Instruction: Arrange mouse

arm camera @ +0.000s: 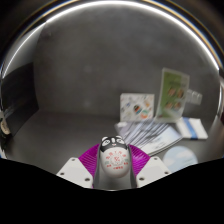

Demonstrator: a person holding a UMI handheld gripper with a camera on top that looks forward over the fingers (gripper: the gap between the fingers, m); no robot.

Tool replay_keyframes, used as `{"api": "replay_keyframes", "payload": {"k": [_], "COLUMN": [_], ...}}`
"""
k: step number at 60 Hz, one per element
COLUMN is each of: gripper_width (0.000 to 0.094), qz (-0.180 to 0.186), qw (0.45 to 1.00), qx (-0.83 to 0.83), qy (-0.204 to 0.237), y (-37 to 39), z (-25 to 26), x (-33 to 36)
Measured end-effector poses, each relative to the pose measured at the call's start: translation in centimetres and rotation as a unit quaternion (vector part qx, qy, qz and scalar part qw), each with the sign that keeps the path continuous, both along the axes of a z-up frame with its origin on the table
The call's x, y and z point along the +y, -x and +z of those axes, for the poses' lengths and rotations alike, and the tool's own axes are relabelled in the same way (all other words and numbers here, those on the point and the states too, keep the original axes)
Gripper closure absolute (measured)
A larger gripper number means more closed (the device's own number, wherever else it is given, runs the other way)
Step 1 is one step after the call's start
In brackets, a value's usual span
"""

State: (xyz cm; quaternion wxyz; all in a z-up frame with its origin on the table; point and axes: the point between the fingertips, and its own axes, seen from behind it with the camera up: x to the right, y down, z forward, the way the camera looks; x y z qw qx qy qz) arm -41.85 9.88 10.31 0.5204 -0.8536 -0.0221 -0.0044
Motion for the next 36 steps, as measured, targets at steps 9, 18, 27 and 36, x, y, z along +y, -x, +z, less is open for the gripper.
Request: {"api": "replay_keyframes", "payload": {"k": [9, 18, 27, 36], "gripper_width": [0.0507, 0.0508, 0.0505, 0.0398], "qz": [-0.089, -0.160, -0.133, -0.069], "qw": [0.993, 0.986, 0.989, 0.995], "qx": [-0.064, -0.042, -0.003, -0.003], "qy": [-0.053, 0.016, 0.065, 0.069], "y": [-13.9, -26.3, -29.0, -28.7], "z": [6.3, -2.5, -10.2, -10.9], "x": [-1.2, -3.1, -3.3, -3.0]}}
